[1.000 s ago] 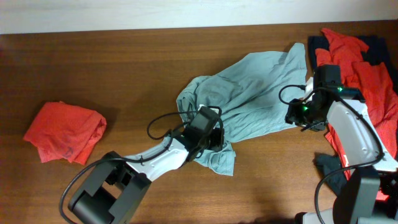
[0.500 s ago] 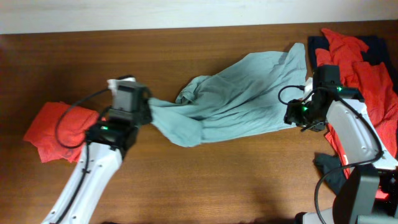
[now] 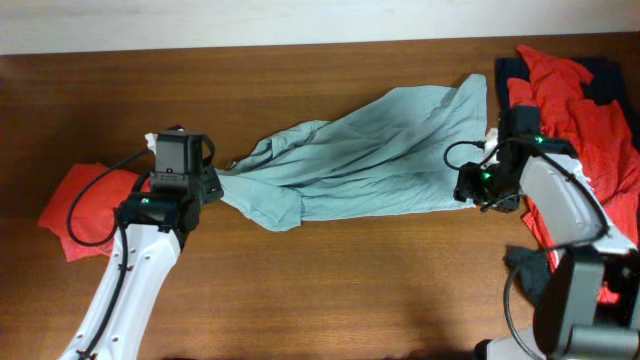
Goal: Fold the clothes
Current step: 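Lift the shirt with both grippers and stretch it apart in the air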
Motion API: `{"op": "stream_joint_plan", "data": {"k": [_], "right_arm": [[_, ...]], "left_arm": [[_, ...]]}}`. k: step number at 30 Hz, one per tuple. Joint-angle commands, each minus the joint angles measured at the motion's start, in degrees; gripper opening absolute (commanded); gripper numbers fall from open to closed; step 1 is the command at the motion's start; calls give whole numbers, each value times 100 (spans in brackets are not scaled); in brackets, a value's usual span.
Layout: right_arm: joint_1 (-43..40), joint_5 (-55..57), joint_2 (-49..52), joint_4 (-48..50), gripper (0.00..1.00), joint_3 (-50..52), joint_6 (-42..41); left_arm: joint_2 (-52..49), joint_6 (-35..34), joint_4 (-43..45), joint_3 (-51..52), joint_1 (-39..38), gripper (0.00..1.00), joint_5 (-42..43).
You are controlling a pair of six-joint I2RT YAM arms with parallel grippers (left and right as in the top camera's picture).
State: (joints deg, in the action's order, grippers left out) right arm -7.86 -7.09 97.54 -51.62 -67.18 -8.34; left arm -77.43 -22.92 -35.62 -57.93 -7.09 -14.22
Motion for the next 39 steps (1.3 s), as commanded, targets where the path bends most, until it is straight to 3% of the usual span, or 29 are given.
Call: {"op": "stream_joint_plan", "data": {"k": [1, 12, 15, 18, 24, 28, 35, 39], "right_arm": [[-13, 33, 415, 238, 59, -22, 57], [-15, 70, 1320, 706, 59, -22, 52], [-13, 72, 1453, 758, 37, -22, 55], [-13, 33, 1458, 798, 4, -31, 55], [-15, -149, 905, 50, 4, -525, 66], [-15, -149, -70, -931, 4, -1751, 103], [-15, 382, -1488, -2516, 4, -4253, 232], [-15, 992, -1908, -2892, 4, -4872, 205]], "left_arm": [[-52, 74, -4, -24, 24, 4, 28], [-52, 74, -4, -24, 24, 4, 28], [-52, 74, -4, -24, 24, 4, 28], [-52, 72, -4, -24, 24, 4, 31], [15, 184, 50, -55, 24, 0, 61], [297, 699, 24, -372, 24, 1, 94], [1316, 876, -120, -1246, 31, 1, 87], [1878, 977, -157, -1510, 101, 1, -122]]}}
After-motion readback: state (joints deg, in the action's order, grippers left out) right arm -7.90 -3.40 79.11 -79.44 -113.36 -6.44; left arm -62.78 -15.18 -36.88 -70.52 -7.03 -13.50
